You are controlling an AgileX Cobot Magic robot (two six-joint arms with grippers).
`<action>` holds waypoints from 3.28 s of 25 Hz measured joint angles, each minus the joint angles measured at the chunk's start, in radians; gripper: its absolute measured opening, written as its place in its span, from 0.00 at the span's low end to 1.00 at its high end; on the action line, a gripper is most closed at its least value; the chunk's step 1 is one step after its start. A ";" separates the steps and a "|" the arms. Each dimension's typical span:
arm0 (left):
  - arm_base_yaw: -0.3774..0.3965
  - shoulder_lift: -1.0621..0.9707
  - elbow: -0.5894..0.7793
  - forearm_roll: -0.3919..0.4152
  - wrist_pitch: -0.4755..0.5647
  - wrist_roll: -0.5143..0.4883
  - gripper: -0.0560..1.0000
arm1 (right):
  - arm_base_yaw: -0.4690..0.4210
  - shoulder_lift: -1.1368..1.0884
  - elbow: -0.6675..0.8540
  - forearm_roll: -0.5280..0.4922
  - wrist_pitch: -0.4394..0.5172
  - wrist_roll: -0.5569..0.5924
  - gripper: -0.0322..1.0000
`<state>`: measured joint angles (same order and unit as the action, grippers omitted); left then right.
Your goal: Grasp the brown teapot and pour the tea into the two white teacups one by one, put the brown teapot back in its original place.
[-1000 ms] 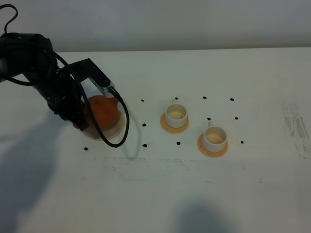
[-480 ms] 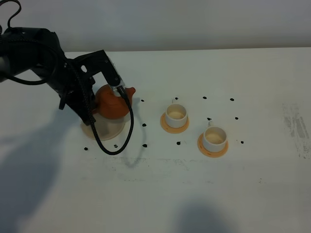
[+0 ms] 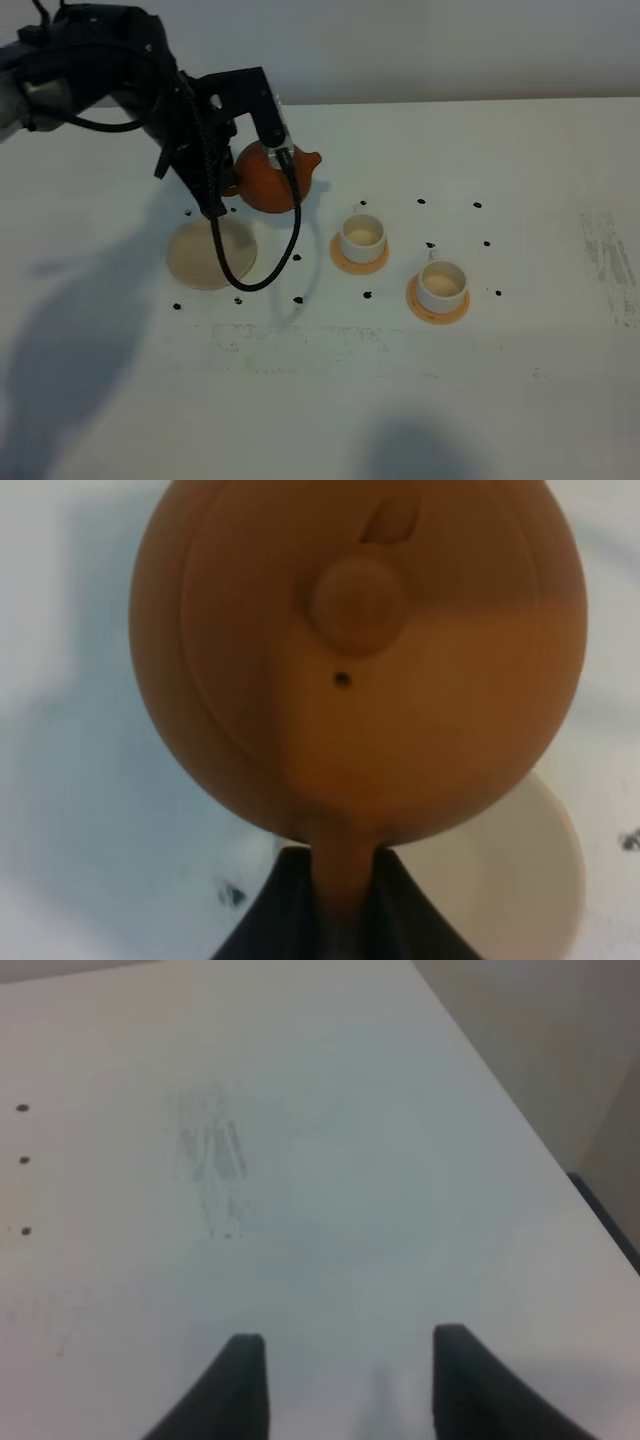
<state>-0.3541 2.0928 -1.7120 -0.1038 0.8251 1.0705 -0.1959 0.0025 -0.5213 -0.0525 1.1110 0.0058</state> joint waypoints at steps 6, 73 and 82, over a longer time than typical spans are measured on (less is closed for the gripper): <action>-0.036 0.081 -0.116 -0.001 0.023 0.048 0.14 | 0.000 0.000 0.000 0.000 0.000 0.000 0.42; -0.180 0.148 -0.129 0.352 -0.082 0.255 0.14 | 0.000 0.000 0.000 0.000 0.000 0.000 0.42; -0.197 0.152 -0.129 0.412 -0.113 0.255 0.14 | 0.000 0.000 0.000 0.000 0.000 0.000 0.42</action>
<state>-0.5513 2.2447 -1.8415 0.3081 0.7118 1.3250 -0.1959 0.0025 -0.5213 -0.0525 1.1110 0.0058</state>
